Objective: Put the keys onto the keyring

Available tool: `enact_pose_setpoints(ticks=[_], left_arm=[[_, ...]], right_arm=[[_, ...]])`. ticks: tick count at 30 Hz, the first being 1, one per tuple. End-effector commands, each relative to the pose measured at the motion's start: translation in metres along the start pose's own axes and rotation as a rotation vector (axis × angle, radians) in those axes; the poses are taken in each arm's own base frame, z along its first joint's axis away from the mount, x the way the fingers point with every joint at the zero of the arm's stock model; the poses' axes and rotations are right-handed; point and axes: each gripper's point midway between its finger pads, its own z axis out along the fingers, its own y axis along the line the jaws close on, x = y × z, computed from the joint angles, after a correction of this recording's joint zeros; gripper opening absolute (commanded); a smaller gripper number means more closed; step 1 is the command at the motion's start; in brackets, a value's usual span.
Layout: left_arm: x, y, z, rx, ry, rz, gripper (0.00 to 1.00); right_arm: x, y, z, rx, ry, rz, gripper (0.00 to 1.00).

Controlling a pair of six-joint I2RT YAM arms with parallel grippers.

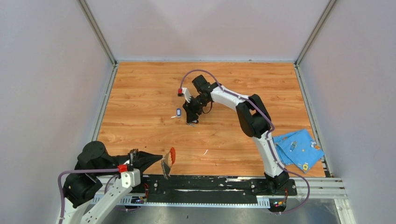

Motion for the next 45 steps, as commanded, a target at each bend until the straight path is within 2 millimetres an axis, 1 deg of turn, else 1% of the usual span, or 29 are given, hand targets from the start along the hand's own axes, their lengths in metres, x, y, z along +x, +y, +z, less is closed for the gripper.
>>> enact_pose_setpoints(ticks=[1, 5, 7, 9, 12, 16, 18, 22, 25, 30, 31, 32, 35, 38, 39, 42, 43, 45], left_arm=[[-0.011, 0.002, -0.005, -0.018, -0.019, 0.044, 0.00], [-0.011, 0.004, -0.005, -0.020, -0.018, 0.048, 0.00], [-0.011, 0.004, -0.005, -0.018, -0.018, 0.049, 0.00], [-0.012, 0.004, -0.005, -0.018, -0.018, 0.049, 0.00], [-0.011, 0.004, -0.005, -0.019, -0.015, 0.047, 0.00], [-0.010, 0.004, -0.004, -0.017, -0.014, 0.044, 0.00], [-0.009, 0.004, -0.004, -0.014, -0.012, 0.042, 0.00], [-0.009, 0.005, -0.003, -0.009, -0.011, 0.041, 0.00], [-0.009, 0.005, -0.002, -0.004, -0.011, 0.041, 0.00], [-0.008, 0.005, -0.002, -0.001, -0.011, 0.040, 0.00], [-0.008, 0.005, -0.002, -0.001, -0.011, 0.041, 0.00], [-0.009, 0.005, -0.002, -0.002, -0.012, 0.043, 0.00], [-0.011, 0.004, -0.002, 0.005, -0.019, 0.040, 0.00], [-0.012, 0.004, -0.001, 0.013, -0.025, 0.041, 0.00], [-0.013, 0.004, -0.001, 0.013, -0.025, 0.043, 0.00], [-0.013, 0.005, -0.001, 0.011, -0.024, 0.042, 0.00], [-0.013, 0.005, -0.001, 0.011, -0.026, 0.044, 0.00], [-0.013, 0.004, -0.002, 0.012, -0.027, 0.041, 0.00]], right_arm=[[0.024, 0.012, 0.013, -0.004, 0.100, 0.022, 0.49], [0.029, 0.012, 0.015, 0.010, 0.104, 0.003, 0.40], [0.027, 0.012, 0.013, 0.025, 0.091, -0.020, 0.31], [0.024, 0.012, 0.011, 0.037, 0.077, -0.039, 0.23], [0.020, 0.010, 0.007, 0.060, 0.064, -0.064, 0.16], [0.007, 0.014, -0.001, 0.085, 0.019, -0.106, 0.02], [-0.006, 0.019, -0.009, 0.099, -0.030, -0.146, 0.01], [-0.031, 0.040, -0.025, 0.100, -0.119, -0.224, 0.00], [-0.037, 0.055, -0.030, 0.096, -0.133, -0.254, 0.00], [-0.028, 0.080, -0.032, 0.132, -0.157, -0.294, 0.00], [-0.024, 0.085, -0.031, 0.142, -0.160, -0.293, 0.00], [-0.014, 0.088, -0.029, 0.154, -0.155, -0.282, 0.00], [0.001, 0.096, -0.029, 0.225, -0.144, -0.252, 0.00], [0.012, 0.111, -0.025, 0.272, -0.171, -0.225, 0.00], [0.016, 0.119, -0.022, 0.274, -0.174, -0.228, 0.00], [0.027, 0.135, -0.018, 0.283, -0.183, -0.201, 0.00], [0.030, 0.140, -0.017, 0.283, -0.187, -0.178, 0.00], [0.036, 0.143, -0.016, 0.309, -0.187, -0.148, 0.00]])
